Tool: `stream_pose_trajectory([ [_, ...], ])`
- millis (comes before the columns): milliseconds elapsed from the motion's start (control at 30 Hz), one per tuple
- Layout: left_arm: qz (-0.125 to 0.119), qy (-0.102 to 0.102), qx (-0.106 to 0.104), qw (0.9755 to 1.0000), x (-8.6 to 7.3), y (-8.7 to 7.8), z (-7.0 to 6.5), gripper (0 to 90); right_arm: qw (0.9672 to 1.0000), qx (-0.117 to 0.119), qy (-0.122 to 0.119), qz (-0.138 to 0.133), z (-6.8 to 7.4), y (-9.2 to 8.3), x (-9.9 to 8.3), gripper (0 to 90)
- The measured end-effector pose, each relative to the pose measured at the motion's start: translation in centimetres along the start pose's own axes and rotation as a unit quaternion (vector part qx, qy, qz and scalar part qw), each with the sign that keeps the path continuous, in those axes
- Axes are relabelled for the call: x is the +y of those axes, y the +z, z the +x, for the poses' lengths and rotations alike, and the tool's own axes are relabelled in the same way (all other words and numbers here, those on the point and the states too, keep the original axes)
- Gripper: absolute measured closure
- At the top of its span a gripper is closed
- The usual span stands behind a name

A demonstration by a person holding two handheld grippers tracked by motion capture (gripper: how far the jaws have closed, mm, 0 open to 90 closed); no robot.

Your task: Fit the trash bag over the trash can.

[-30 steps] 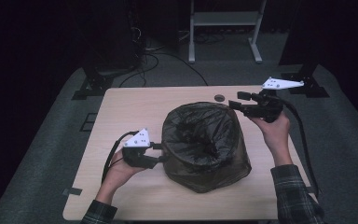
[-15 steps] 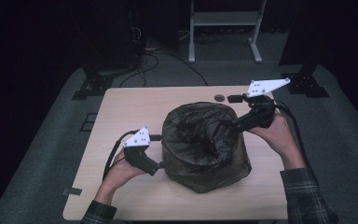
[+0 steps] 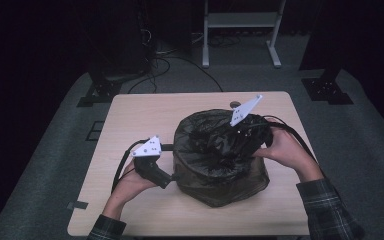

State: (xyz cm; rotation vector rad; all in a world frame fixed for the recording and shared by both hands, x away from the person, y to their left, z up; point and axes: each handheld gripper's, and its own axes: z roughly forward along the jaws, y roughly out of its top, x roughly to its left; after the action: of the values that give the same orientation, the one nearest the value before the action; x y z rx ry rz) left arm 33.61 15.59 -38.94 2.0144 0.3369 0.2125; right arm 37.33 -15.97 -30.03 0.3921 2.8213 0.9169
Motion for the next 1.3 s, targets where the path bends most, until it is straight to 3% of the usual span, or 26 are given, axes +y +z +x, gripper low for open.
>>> stream_pose_trajectory([
  [67, 0.002, 0.000, -0.001, 1.0000, 0.0, 0.1, 0.0, 0.0, 0.9995, 0.002, 0.002, 0.030, 0.0, 0.5, 0.1, 10.1],
  [167, 0.003, 0.001, -0.003, 1.0000, 0.0, 0.1, 0.0, 0.0, 0.9991, 0.008, 0.007, 0.040, -0.1, 0.6, 0.1, 10.1],
  [233, 0.006, 0.002, -0.006, 1.0000, -0.1, 0.3, 0.0, 0.0, 0.9962, 0.022, 0.013, 0.083, -0.1, 1.0, 0.1, 10.4],
  [300, 0.008, 0.002, -0.007, 0.9999, -0.1, 0.4, -0.1, 0.0, 0.9951, 0.028, 0.015, 0.094, -0.1, 1.1, 0.2, 10.4],
  [333, 0.010, 0.003, -0.008, 0.9999, -0.1, 0.5, -0.1, 0.0, 0.9922, 0.035, 0.021, 0.118, 0.0, 1.4, 0.4, 10.1],
  [467, 0.012, 0.004, -0.010, 0.9999, -0.1, 0.6, -0.2, 0.0, 0.9881, 0.032, 0.020, 0.149, 0.1, 1.6, 0.7, 10.1],
  [500, 0.011, 0.004, -0.010, 0.9999, -0.1, 0.6, -0.2, 0.0, 0.9880, 0.032, 0.020, 0.150, 0.1, 1.6, 0.8, 10.0],
  [633, 0.007, 0.002, -0.010, 0.9999, -0.1, 0.5, -0.1, 0.0, 0.9945, 0.023, 0.012, 0.102, 0.2, 0.5, 1.6, 10.0],
  [800, 0.003, 0.002, -0.009, 1.0000, 0.0, 0.3, -0.1, 0.0, 0.9976, 0.008, 0.012, 0.067, 0.1, -0.2, 3.4, 9.9],
  [933, 0.001, 0.003, -0.011, 0.9999, 0.1, 0.3, -0.1, 0.0, 0.9989, 0.004, 0.008, 0.046, 0.0, 0.6, 5.2, 9.7],
  [1100, 0.003, 0.007, -0.014, 0.9999, 0.3, 0.3, -0.2, 0.0, 0.9984, 0.003, 0.006, 0.056, -0.3, 2.4, 6.8, 9.7],
  [1133, 0.000, 0.006, -0.015, 0.9999, 0.3, 0.3, -0.2, 0.0, 0.9977, -0.002, 0.007, 0.068, -0.6, 3.3, 7.4, 9.6],
  [1300, 0.000, 0.007, -0.017, 0.9998, 0.3, 0.3, -0.3, 0.0, 0.9978, -0.005, 0.017, 0.064, -1.4, 4.9, 7.8, 9.6],
])
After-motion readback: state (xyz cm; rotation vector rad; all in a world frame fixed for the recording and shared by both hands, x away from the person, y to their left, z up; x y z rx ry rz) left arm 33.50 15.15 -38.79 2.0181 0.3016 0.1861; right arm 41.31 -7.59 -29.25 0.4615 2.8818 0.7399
